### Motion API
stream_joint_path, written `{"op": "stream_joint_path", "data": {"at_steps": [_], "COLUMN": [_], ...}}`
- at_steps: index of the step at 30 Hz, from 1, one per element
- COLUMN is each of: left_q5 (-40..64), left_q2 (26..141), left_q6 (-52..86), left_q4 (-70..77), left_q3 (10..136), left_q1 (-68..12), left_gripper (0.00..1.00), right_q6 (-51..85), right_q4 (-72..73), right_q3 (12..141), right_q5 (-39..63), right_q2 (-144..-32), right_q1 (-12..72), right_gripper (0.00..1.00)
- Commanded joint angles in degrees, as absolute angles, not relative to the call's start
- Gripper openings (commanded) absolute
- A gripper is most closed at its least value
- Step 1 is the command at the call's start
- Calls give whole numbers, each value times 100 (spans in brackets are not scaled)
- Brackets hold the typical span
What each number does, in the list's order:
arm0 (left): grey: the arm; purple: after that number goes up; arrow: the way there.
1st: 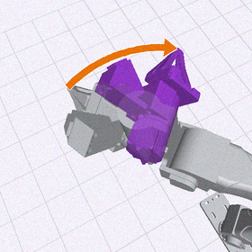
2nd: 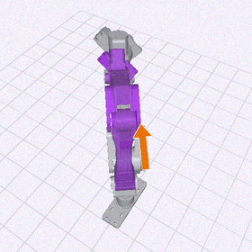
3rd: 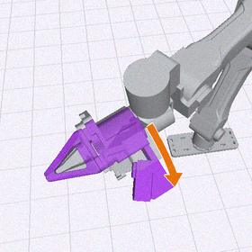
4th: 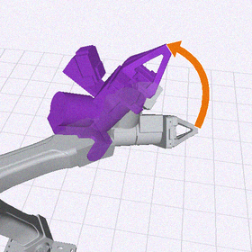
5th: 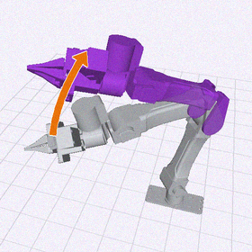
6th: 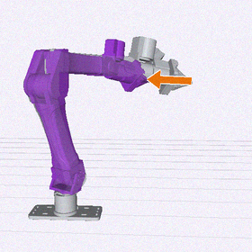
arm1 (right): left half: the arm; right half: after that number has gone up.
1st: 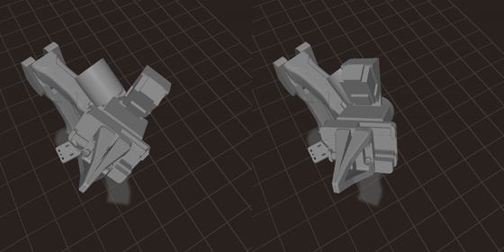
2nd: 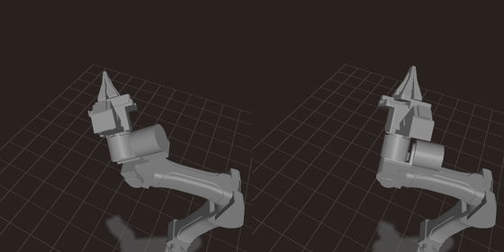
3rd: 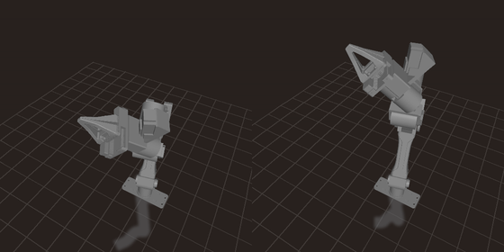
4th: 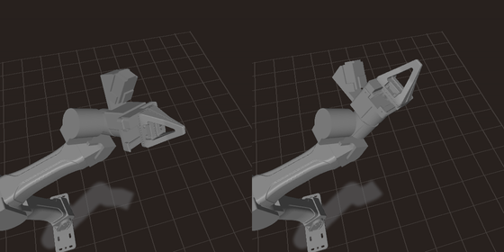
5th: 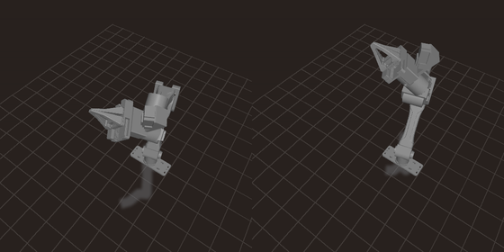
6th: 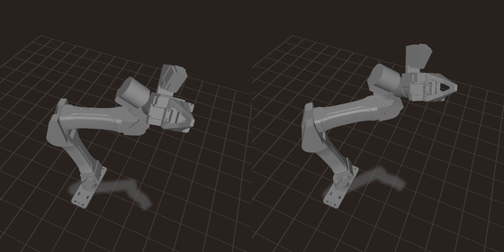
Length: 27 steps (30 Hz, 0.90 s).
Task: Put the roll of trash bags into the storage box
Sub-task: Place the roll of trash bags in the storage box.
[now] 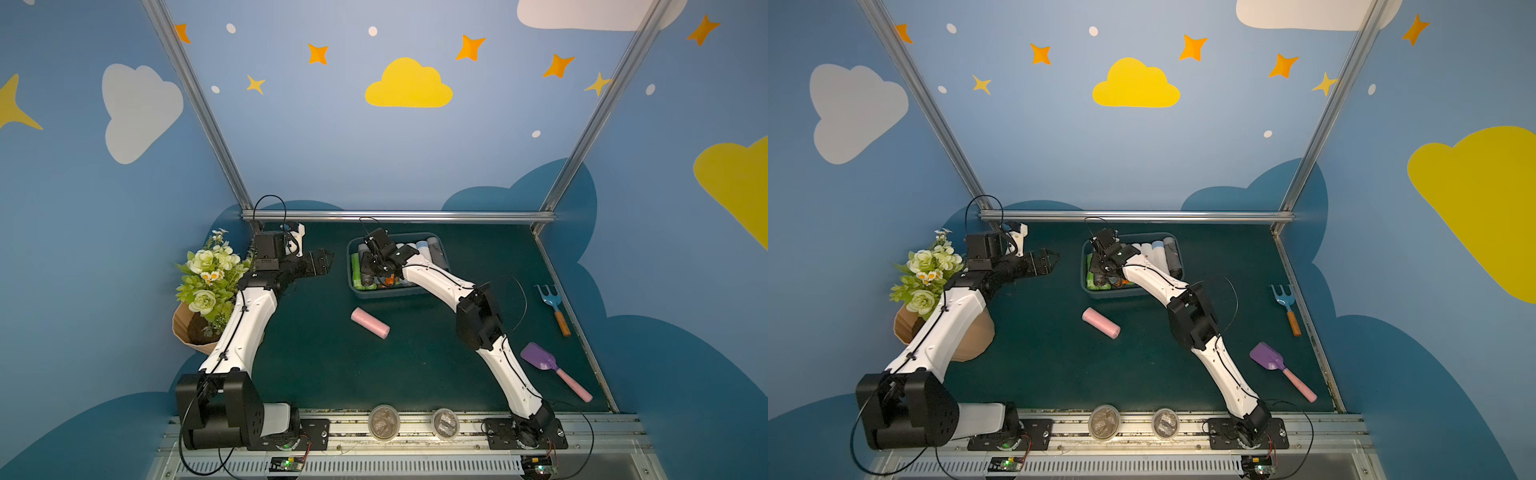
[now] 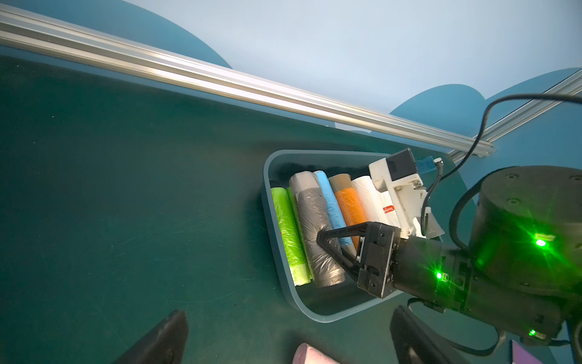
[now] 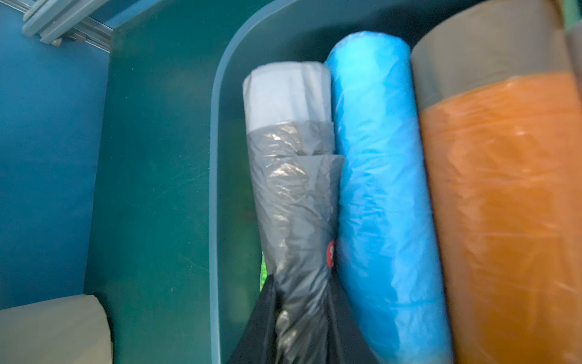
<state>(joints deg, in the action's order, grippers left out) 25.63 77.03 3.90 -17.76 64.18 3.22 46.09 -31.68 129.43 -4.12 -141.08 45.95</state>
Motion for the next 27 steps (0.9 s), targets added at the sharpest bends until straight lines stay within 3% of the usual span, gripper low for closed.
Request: {"op": "stream_joint_path", "data": {"at_steps": [1, 11, 22, 27], "left_q5": [2680, 2821, 2867, 2995], "left_q2": [7616, 7614, 7615, 7629], "left_q6": [426, 475, 468, 594], "left_q4": [-1703, -1694, -1691, -1627], "left_q3": [6415, 6425, 6416, 6442], "left_q1": [351, 349, 350, 345], "left_gripper": [100, 100, 100, 100], "right_q6": [4581, 4411, 4342, 4324], "right_q4": [-3365, -3256, -3242, -2677], "right_q3": [13078, 12951, 12759, 11777], "right_q5": [-594, -645, -635, -585], "right_q2": [-14238, -14039, -13772, -13121], "right_q1": [4471, 4517, 4592, 4605], "right_gripper": [21, 31, 34, 33]}}
